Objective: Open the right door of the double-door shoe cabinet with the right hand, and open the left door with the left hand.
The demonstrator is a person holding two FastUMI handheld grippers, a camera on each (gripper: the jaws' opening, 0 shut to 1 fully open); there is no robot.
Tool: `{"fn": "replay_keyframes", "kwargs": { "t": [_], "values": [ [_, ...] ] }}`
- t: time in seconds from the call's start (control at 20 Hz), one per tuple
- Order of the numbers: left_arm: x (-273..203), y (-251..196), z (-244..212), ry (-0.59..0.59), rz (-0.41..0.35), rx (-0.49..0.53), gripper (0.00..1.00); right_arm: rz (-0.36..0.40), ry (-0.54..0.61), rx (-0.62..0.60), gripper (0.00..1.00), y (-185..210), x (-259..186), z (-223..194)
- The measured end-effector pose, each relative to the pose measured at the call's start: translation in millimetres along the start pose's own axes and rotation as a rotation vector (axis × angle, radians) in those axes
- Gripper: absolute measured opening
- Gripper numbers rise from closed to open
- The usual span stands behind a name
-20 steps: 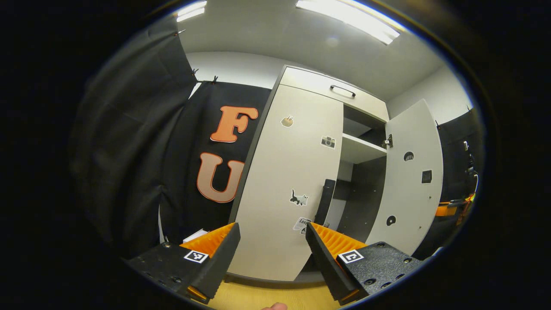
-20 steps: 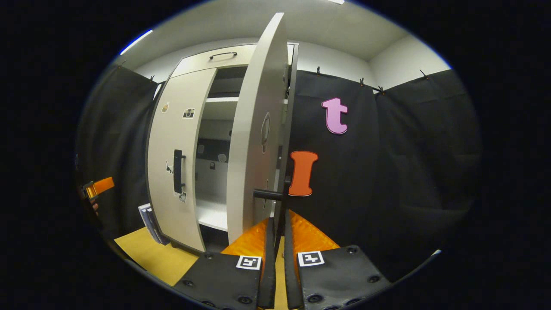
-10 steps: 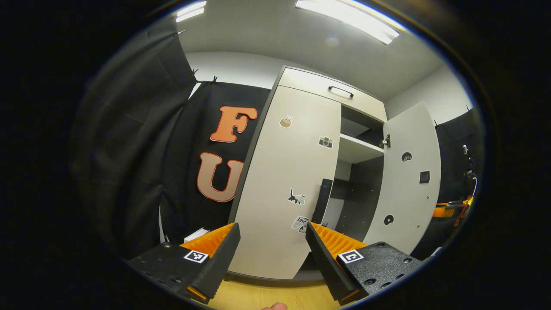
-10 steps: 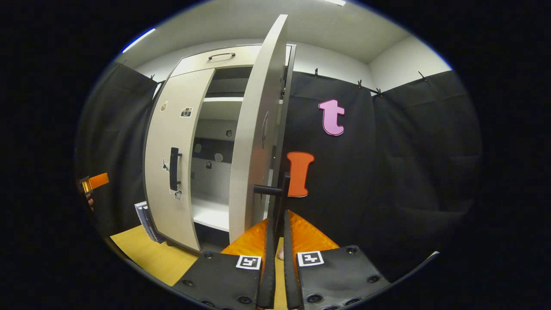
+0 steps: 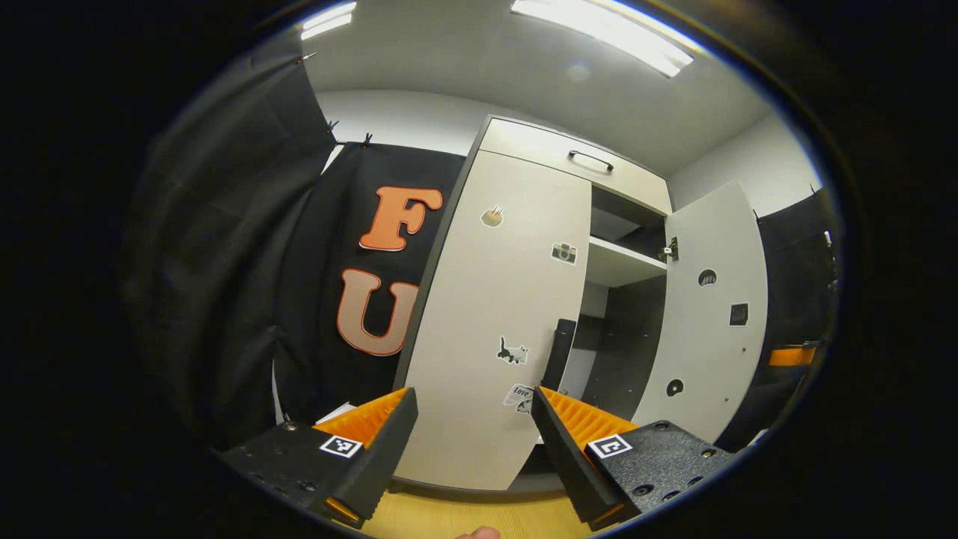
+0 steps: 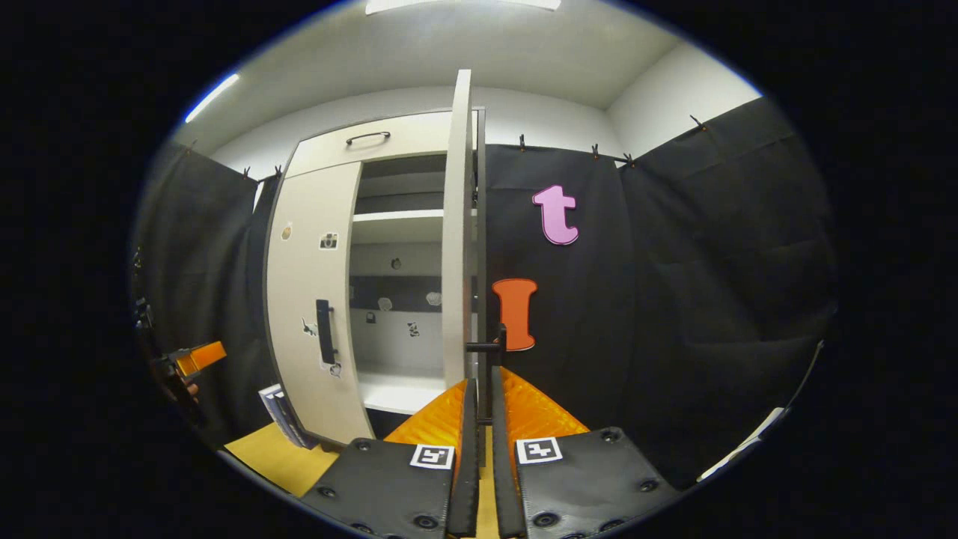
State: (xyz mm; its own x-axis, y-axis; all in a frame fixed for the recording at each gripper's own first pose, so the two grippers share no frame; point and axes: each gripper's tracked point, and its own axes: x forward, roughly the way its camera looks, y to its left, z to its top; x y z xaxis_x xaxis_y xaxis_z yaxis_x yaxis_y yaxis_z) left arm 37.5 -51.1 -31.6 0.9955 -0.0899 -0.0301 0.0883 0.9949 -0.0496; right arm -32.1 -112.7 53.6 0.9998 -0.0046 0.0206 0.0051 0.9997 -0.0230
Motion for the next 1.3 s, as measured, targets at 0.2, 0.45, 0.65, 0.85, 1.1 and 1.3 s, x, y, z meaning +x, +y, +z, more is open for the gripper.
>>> {"fn": "replay_keyframes", "kwargs": {
  "t": [0.2,0.45,0.65,0.85,1.1,1.3],
  "values": [
    [46.2,-24.4,10.8,-0.006,-0.040,0.080,0.94,0.060,0.003,-0.019,0.17,40.3,-18.3,0.7],
    [102.5,-80.8,-4.0,0.019,-0.158,0.114,0.94,0.066,0.027,0.027,0.19,75.4,-20.3,-8.8],
    [134.7,-110.1,-21.7,0.041,-0.211,0.149,0.91,0.002,0.030,0.013,0.73,71.8,-25.2,-11.3],
    [161.9,-133.8,-29.9,0.033,-0.230,0.141,0.91,-0.024,0.026,0.031,0.99,65.8,-28.5,-8.4],
    [183.3,-142.4,-32.0,0.021,-0.214,0.107,0.94,-0.055,0.052,0.009,0.99,51.9,-29.8,-15.7],
    [198.8,-133.4,-41.9,0.061,-0.166,0.102,0.94,-0.057,0.050,-0.001,0.99,47.0,-26.0,-14.4]
  ]
}}
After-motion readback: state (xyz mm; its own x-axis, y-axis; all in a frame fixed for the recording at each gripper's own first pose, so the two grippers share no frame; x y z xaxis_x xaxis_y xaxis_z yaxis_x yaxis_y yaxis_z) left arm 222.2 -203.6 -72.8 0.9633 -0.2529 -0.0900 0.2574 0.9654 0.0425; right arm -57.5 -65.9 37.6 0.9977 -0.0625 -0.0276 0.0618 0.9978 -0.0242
